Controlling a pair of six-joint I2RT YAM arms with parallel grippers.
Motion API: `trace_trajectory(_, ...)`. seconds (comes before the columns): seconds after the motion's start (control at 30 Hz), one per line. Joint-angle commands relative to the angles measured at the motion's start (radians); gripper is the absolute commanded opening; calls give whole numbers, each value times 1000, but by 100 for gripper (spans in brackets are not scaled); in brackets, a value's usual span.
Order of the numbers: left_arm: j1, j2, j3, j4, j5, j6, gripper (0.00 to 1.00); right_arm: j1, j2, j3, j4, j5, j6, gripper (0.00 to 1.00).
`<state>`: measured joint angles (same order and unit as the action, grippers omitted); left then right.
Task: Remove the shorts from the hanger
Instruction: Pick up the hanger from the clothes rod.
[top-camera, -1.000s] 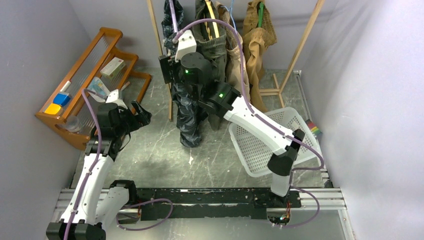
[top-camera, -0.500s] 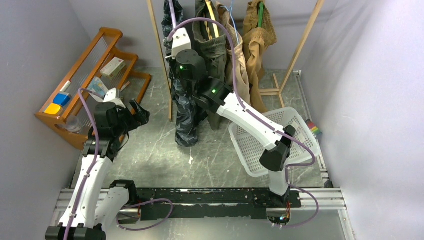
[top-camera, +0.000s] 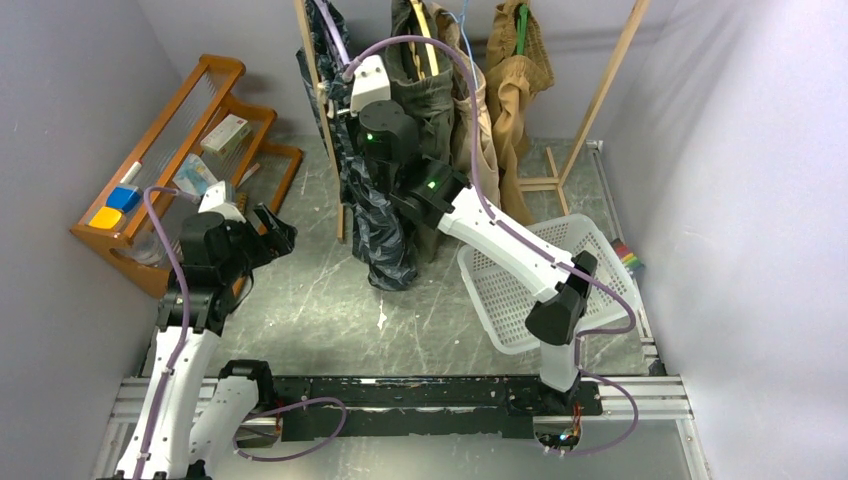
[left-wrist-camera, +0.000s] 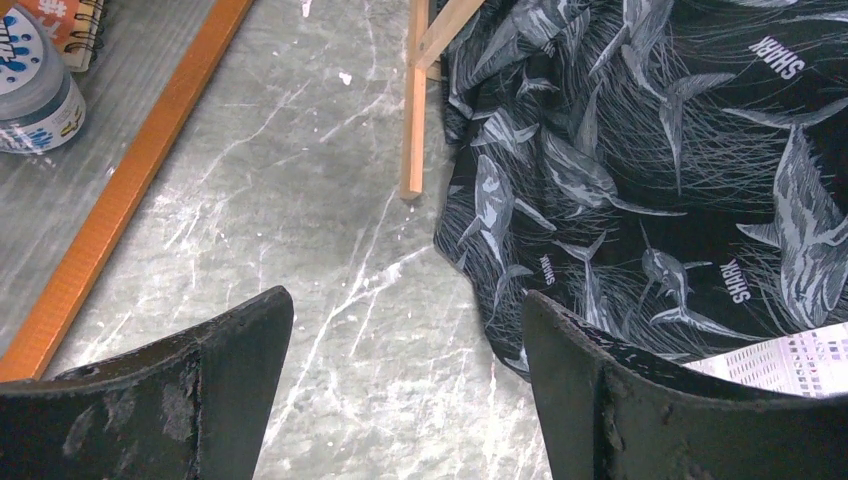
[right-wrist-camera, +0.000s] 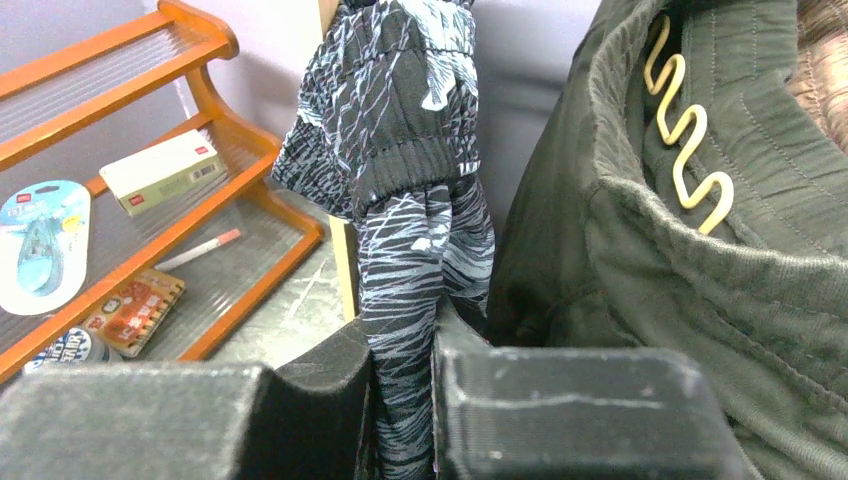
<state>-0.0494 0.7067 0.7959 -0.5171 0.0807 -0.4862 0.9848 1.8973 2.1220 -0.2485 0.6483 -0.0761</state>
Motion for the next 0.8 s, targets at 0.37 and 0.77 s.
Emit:
trace_trajectory(0.37,-1,-33,4,-17,0,-21,89,8,56,130,130,107,23,0)
trace_trajectory(0.77,-1,-7,-22,43,6,-22,89,34,12,100,187,162,-15,0)
